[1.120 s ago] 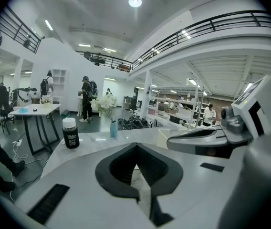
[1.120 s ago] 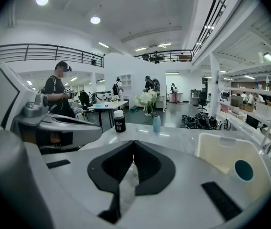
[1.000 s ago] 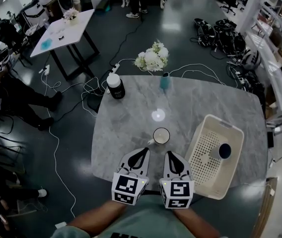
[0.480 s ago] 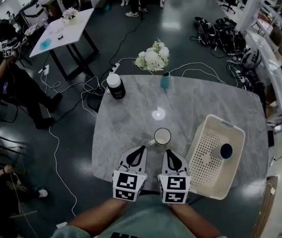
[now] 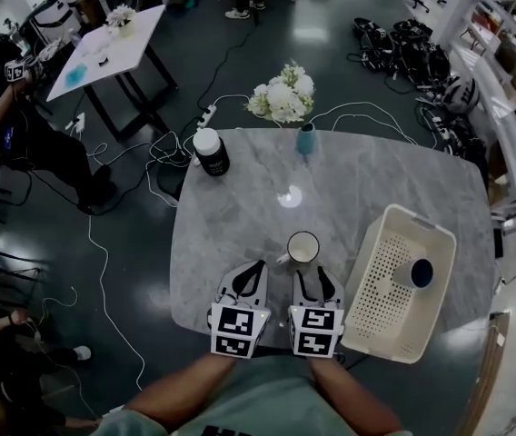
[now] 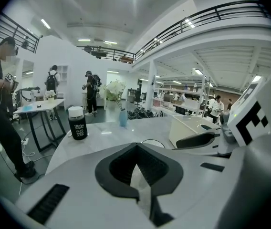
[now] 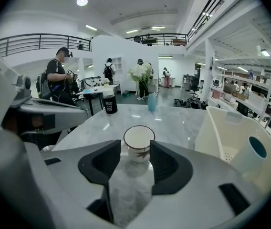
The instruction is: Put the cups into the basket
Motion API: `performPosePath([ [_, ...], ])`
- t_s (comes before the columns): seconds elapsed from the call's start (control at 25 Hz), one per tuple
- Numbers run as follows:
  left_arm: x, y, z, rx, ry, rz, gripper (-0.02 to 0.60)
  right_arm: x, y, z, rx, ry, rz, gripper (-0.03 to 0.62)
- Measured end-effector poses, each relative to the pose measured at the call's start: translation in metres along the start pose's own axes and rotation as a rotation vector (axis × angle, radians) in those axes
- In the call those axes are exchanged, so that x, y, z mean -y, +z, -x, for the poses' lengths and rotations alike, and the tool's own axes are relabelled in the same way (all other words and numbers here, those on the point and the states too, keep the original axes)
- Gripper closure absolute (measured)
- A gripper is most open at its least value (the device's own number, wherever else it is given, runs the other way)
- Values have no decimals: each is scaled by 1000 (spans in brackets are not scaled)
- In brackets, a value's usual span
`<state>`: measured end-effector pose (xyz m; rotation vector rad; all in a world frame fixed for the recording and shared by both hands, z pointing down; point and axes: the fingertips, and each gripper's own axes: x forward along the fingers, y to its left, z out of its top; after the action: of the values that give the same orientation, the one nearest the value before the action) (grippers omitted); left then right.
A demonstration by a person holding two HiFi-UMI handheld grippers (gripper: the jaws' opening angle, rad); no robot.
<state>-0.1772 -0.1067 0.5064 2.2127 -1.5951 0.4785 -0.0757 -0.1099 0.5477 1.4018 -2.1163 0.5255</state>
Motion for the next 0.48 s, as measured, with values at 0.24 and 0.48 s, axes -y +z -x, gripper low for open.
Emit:
performPosePath([
  [0.24,-10,-8,-14,-25,-16,-6,575,-1,-16,-26,-53,-10,-28,334],
  [0.48,-21,-19,-22,-52,-37,-19,574,5,-28,-50,-48,-47,-34,298],
])
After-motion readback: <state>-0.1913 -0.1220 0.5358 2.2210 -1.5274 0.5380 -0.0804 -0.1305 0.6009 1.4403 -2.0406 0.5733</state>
